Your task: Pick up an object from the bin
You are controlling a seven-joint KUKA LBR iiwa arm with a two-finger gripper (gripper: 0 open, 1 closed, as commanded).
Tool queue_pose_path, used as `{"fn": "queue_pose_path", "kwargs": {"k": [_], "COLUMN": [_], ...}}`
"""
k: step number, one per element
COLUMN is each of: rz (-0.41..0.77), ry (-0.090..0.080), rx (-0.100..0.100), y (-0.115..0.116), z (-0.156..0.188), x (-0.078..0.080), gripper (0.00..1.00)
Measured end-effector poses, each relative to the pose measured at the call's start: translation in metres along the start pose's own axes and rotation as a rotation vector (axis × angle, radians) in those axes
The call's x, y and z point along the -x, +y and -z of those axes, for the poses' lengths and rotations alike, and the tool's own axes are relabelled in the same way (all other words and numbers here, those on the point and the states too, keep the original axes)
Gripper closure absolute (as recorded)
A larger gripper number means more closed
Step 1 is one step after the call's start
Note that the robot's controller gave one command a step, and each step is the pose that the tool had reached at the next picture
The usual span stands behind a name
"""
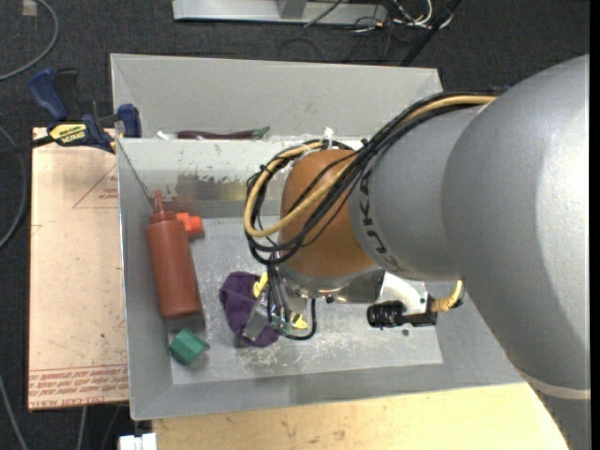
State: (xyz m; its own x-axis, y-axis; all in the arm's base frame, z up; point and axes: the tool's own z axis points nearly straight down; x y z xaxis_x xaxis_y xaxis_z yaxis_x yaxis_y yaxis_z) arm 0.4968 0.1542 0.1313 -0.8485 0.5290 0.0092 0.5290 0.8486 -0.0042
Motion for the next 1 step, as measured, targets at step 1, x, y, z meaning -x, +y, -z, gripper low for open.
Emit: {"fn": "queue_pose_path", "kwargs": {"k": [1], "rz": [0.094], "ry": [-0.006], "rx": [0.005], "y": [0.0024], "z": [0.0232], "x": [0.0025], "gripper": [1.00]}}
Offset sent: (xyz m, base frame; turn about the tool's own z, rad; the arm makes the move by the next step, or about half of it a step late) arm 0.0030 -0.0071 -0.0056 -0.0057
